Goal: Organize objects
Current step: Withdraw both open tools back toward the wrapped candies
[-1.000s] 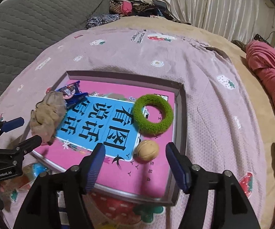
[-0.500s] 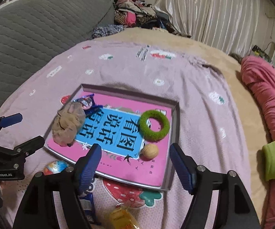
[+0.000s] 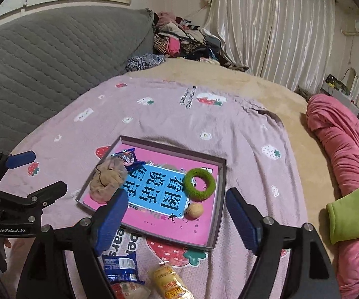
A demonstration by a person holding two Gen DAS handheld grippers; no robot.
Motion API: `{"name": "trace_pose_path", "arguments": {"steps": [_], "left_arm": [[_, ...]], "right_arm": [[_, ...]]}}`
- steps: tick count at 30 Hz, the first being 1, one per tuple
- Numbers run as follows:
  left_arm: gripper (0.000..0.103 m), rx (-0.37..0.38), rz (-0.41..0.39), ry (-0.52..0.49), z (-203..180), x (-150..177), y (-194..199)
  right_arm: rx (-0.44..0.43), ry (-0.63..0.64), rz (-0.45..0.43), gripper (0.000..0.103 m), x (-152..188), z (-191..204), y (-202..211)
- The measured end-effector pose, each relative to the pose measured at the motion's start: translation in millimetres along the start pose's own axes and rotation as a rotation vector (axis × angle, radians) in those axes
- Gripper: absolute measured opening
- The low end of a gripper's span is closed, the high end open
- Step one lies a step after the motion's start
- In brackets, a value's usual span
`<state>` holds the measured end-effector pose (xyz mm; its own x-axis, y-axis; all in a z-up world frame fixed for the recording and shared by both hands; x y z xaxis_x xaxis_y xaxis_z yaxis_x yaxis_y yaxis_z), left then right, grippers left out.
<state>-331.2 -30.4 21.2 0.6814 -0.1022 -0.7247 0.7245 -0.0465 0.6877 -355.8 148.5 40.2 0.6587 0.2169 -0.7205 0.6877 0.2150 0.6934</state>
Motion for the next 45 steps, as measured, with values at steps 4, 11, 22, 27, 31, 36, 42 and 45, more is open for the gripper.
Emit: {"name": "trace_pose_path", "arguments": {"steps": [4,11,22,27,31,36,42,45], "left_arm": [[0.102,-0.003,-0.015,0.0,-1,-1,16],[0.102,-0.001,-0.024,-0.013,-9,1,37],[0.102,-0.004,-0.067,-0.023,-17,-2,79],[0.102,-0.003,-0.081,-0.03,-20,-1,96],[0.102,-0.008,-0.094,-0.033,-21,-1,110],[0.102,-0.01,-0.101,-0.038,-23,4,124],[0.102,-0.007,-0.099,-0.038,-25,14,134],[0.102,-0.006,-0.096,-0.041,-26,20,138]], "right_arm": [[-0.01,-0.001,-0.016,0.087,-1,2,16],[-0.012,0.003,-0.045,0.091,-3,4,45],[-0.007,0.007,-0.093,0.093,-3,5,87],[-0.008,0.018,-0.104,0.093,1,8,103],[-0.01,0.014,-0.115,0.097,4,10,113],[-0.017,0.007,-0.128,0.1,9,13,127],[-0.026,0.014,-0.131,0.1,21,20,139],[-0.03,0.012,-0.128,0.1,29,23,144]]}}
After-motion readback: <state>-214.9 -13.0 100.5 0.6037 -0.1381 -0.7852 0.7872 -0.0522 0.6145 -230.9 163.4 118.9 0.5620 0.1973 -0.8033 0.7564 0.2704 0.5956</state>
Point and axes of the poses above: each gripper's, at about its wrist camera, not at the fingertips, and y roughly against the way its jaws point, z to its left, x to its underside, the point moved 10 cm from there along -y, roughly the way its jaws point, and after that the axes turned 5 degrees about -y, right-handed, at the moved point
